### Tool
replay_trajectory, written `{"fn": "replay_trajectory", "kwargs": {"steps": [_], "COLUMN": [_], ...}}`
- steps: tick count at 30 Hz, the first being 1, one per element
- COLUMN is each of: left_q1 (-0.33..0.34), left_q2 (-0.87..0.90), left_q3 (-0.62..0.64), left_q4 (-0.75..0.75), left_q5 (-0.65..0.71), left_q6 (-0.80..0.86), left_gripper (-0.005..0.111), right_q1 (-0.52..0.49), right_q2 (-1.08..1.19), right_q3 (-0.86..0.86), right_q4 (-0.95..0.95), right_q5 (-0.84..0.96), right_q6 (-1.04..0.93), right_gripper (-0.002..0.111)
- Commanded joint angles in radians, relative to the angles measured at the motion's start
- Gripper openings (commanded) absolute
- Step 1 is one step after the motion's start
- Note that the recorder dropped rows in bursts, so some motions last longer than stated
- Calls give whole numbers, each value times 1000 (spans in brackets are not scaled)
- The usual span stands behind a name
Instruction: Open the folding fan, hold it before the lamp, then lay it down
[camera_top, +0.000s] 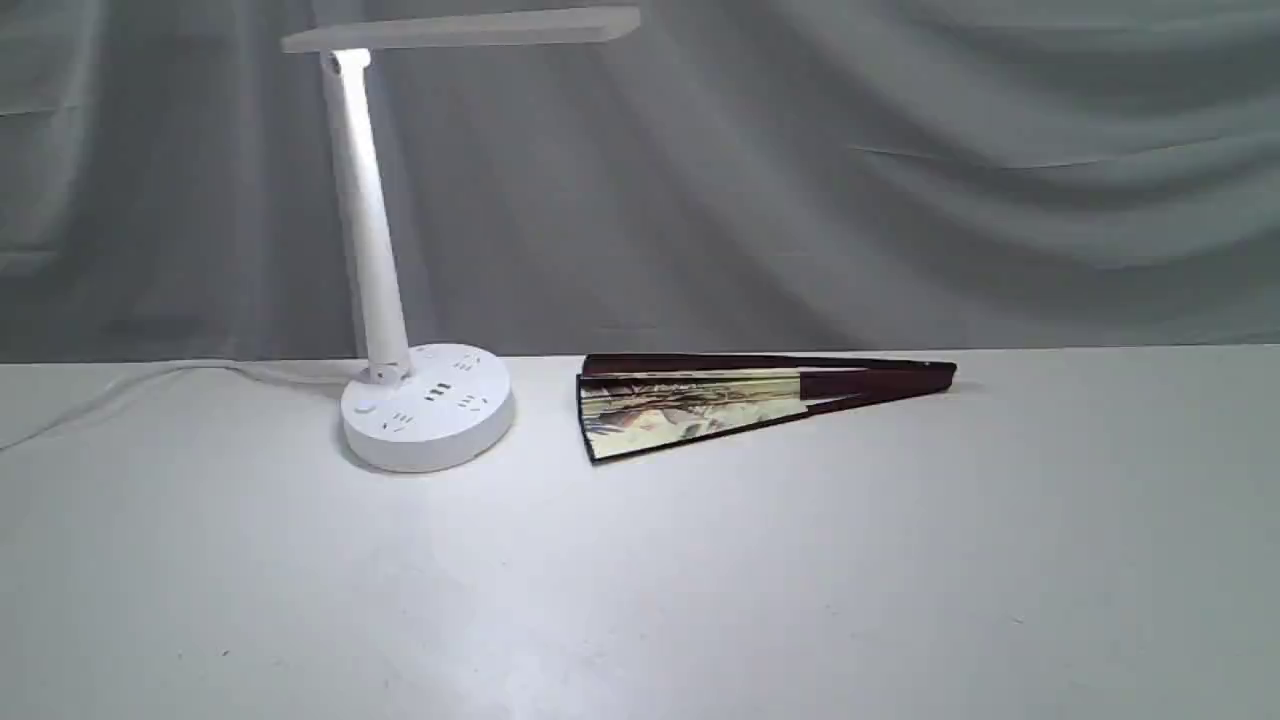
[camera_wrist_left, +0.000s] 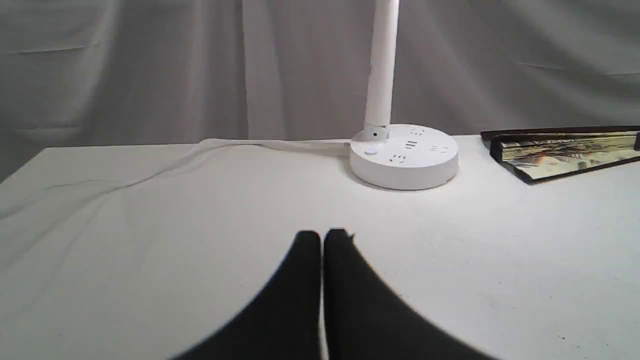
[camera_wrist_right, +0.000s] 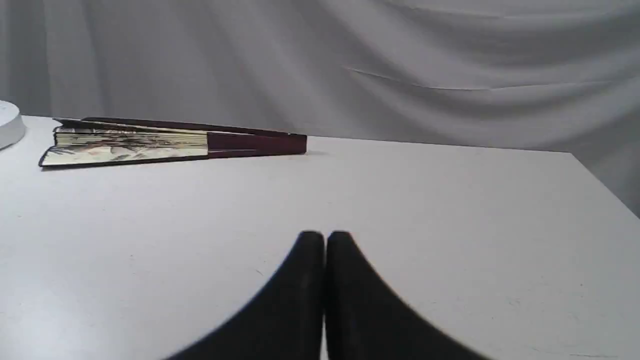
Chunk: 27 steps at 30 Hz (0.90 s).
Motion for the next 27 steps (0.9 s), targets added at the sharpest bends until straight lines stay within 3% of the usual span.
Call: {"fn": "replay_trajectory", "kwargs": {"steps": [1,14,24,27], "left_q1": [-5,-5,-5,-5], "left_q2": [-3,-3,-3,-3], "left_q3": [5,5,5,-13], "left_q4": [-9,-64,-123,-123], "left_q5": [-36,-219,-274,-219], "left_q6": [-13,-69,-146,-146], "left_gripper": [0,0,0,0], "right_q1": [2,2,2,2], "right_q2": [-5,-5,-5,-5], "right_q3": [4,4,1,-39], "right_q4": [0,45,148,168], "right_q5": [-8,-207,-281,-246], "right_q6": [-1,3,7,7], "right_gripper": [0,0,0,0]}}
